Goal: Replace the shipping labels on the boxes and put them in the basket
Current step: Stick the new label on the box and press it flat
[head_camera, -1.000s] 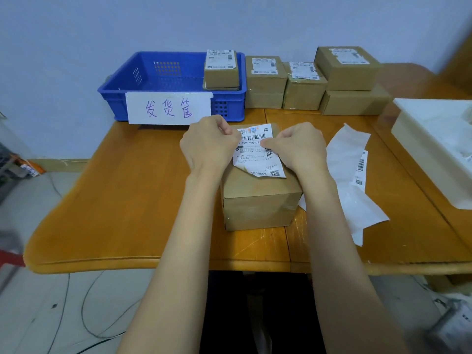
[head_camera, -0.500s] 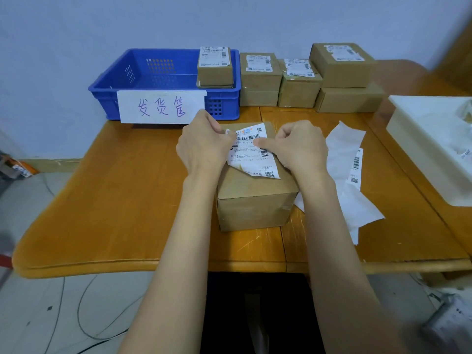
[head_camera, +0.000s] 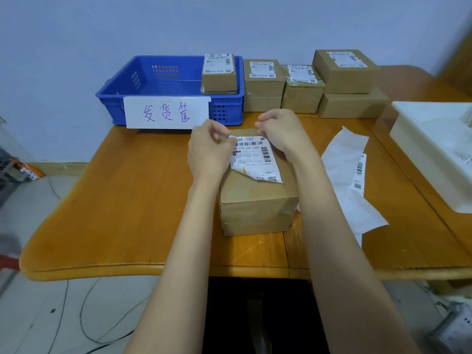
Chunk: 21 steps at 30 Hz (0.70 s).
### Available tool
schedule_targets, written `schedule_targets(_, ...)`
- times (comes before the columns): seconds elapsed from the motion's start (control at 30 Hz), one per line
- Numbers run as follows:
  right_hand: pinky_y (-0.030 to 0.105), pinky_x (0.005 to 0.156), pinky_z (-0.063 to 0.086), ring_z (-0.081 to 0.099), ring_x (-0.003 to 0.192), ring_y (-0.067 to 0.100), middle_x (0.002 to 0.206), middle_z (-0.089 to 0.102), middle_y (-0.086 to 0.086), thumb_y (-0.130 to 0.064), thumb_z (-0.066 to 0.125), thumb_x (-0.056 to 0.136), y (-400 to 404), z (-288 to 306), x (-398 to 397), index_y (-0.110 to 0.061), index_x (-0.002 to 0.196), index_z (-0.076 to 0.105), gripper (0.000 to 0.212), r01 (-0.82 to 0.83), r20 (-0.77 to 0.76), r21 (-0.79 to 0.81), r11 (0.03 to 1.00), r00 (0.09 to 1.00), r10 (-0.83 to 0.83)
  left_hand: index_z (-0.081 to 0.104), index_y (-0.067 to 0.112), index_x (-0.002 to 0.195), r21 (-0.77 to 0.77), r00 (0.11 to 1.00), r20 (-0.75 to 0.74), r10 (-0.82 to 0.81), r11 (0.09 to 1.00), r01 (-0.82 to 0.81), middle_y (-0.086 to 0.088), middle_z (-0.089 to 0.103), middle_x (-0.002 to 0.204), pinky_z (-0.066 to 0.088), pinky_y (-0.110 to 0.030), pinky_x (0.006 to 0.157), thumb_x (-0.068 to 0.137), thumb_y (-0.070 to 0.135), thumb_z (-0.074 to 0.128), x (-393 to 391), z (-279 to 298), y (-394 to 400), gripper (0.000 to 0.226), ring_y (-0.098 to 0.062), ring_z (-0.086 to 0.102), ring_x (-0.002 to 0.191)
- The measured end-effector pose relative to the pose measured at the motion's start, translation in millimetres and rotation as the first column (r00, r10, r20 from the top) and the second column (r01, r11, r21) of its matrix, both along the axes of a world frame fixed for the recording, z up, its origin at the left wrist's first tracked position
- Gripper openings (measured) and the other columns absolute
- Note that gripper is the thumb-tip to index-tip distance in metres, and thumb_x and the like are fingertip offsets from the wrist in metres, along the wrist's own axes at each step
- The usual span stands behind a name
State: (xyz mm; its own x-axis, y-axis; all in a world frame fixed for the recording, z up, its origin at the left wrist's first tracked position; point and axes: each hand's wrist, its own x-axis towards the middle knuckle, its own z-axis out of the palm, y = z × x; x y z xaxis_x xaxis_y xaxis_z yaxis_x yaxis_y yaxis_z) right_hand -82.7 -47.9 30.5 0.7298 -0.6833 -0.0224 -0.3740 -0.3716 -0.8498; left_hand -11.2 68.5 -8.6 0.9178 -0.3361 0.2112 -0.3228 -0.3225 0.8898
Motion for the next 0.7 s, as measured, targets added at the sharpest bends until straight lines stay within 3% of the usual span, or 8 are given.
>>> schedule_targets(0.07, 0.027, 0.096, 0.046, 0.056, 0.115, 0.014, 0.127, 0.061, 0.001, -0.005, 0.046, 0.095, 3.3, -0.9, -2.2, -0.014, 0.125, 0.061, 0.035, 0.062, 0.1, -0.089, 0.994, 0.994, -0.053, 0.065, 0.032, 0.083, 0.018, 0.999, 0.026, -0.025, 1.0, 0.024, 0.01, 0.046, 0.08, 0.035, -0.021, 0.061, 0.087, 0.015, 0.07, -0.2, -0.2, -0.8, 0.018, -0.004, 0.048, 0.073)
schedule_targets(0.13, 0.025, 0.088, 0.051, 0.064, 0.099, 0.01, 0.107, 0.069, 0.0, -0.003, 0.047, 0.094, 7.5, -0.4, -4.9, -0.015, 0.103, 0.068, 0.025, 0.079, 0.223, -0.064, 0.995, 0.973, -0.063, 0.072, 0.031, 0.09, 0.024, 0.999, 0.016, -0.045, 0.999, 0.045, 0.01, 0.045, 0.076, 0.036, -0.018, 0.06, 0.088, 0.016, 0.068, 0.1, -0.1, -1.0, 0.016, -0.003, 0.048, 0.071)
schedule_targets(0.23, 0.019, 0.068, 0.05, 0.067, 0.082, 0.007, 0.09, 0.071, -0.002, -0.004, 0.052, 0.091, 18.6, 0.6, -5.8, -0.014, 0.085, 0.071, 0.022, -0.099, 0.096, 0.017, 0.995, 0.991, 0.097, 0.075, 0.03, 0.1, 0.025, 0.998, -0.012, -0.057, 0.998, 0.057, 0.009, 0.047, 0.08, 0.037, -0.021, 0.063, 0.088, 0.02, 0.068, 3.6, -3.7, -1.4, 0.017, -0.006, 0.048, 0.075)
schedule_targets(0.33, 0.019, 0.058, 0.046, 0.062, 0.089, 0.016, 0.11, 0.067, -0.001, -0.004, 0.05, 0.093, 19.3, 1.0, -5.7, -0.011, 0.09, 0.07, 0.022, -0.064, -0.014, -0.079, 0.995, 0.998, 0.063, 0.071, 0.03, 0.093, -0.008, 0.998, -0.035, -0.056, 0.998, 0.056, 0.007, 0.046, 0.082, 0.038, -0.023, 0.065, 0.088, 0.018, 0.07, 5.2, -6.5, -1.6, 0.013, -0.006, 0.047, 0.074)
schedule_targets(0.4, 0.025, 0.067, 0.05, 0.061, 0.096, 0.021, 0.118, 0.065, 0.008, -0.003, 0.045, 0.094, 16.7, 3.3, -6.3, -0.001, 0.103, 0.069, 0.026, 0.01, -0.012, -0.163, 0.987, 1.0, -0.012, 0.068, 0.03, 0.086, -0.034, 0.998, -0.017, -0.056, 0.998, 0.056, 0.008, 0.045, 0.079, 0.037, -0.023, 0.065, 0.088, 0.016, 0.07, 3.7, -7.1, -1.4, 0.015, -0.005, 0.046, 0.072)
schedule_targets(0.53, 0.008, 0.058, 0.033, 0.051, 0.094, 0.006, 0.116, 0.064, 0.0, -0.007, 0.046, 0.096, 10.4, -0.8, -8.4, -0.014, 0.105, 0.068, 0.025, 0.198, 0.182, -0.18, 0.963, 0.969, -0.166, 0.062, 0.034, 0.106, -0.084, 0.998, 0.055, -0.038, 0.996, 0.042, 0.009, 0.044, 0.084, 0.037, -0.022, 0.065, 0.084, 0.009, 0.072, 3.2, -6.3, -1.3, 0.034, -0.005, 0.045, 0.071)
schedule_targets(0.6, 0.007, 0.059, 0.035, 0.054, 0.087, 0.002, 0.1, 0.065, -0.006, -0.01, 0.052, 0.094, 9.2, -3.4, -10.0, -0.019, 0.097, 0.069, 0.02, 0.144, 0.211, -0.18, 0.973, 0.972, -0.105, 0.062, 0.034, 0.094, -0.062, 0.996, 0.081, -0.046, 0.997, 0.051, 0.008, 0.047, 0.089, 0.036, -0.024, 0.066, 0.085, 0.009, 0.07, 2.7, -5.3, -1.8, 0.028, -0.004, 0.046, 0.073)
schedule_targets(0.7, 0.008, 0.059, 0.038, 0.054, 0.074, -0.001, 0.079, 0.061, -0.016, -0.012, 0.059, 0.09, 12.4, -7.8, -14.7, -0.022, 0.085, 0.073, 0.018, -0.069, 0.078, -0.16, 0.985, 0.994, 0.082, 0.068, 0.035, 0.074, 0.017, 0.998, 0.042, -0.048, 0.999, 0.047, 0.007, 0.06, 0.095, 0.039, -0.024, 0.066, 0.09, 0.021, 0.067, 2.6, -4.8, -1.1, 0.021, -0.005, 0.054, 0.085)
